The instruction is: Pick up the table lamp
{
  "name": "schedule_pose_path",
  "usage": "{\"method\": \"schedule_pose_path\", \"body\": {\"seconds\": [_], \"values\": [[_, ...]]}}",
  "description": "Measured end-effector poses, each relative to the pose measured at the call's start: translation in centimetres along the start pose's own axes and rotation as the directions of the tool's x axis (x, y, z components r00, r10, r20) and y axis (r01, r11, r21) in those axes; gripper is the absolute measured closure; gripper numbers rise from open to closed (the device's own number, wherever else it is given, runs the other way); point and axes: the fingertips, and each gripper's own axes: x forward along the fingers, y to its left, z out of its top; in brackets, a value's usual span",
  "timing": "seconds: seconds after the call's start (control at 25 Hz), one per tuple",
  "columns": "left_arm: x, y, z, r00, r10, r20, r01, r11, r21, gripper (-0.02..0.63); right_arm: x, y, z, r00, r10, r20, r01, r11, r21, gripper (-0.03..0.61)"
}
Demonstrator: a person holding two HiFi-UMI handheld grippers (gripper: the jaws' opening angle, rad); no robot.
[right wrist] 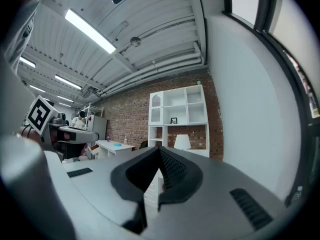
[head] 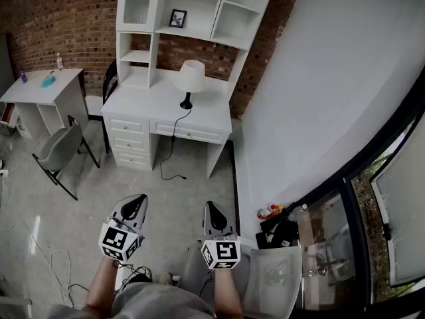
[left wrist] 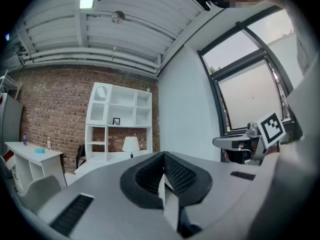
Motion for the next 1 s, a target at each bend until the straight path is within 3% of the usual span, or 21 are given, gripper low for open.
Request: {"method": "schedule_pose_path", "body": {"seconds": [0.64,1.0], "values": [[1.9,-0.5,0.6,1.0,0.004,0.005,-0.004,1.0,0.007,0.611,0.5,-1.3,0.0,1.0,0.015,-0.001,-0.015,1.0,0.002,0.555],[5.4,0.7,-0.1,1.0,-0.002,-0.002,0.002,1.0,0.023,0.611,2.3,-3.2,-2.3,0.999,0.004,-0.033,-0.003,1.0,0.008,0.555]]}}
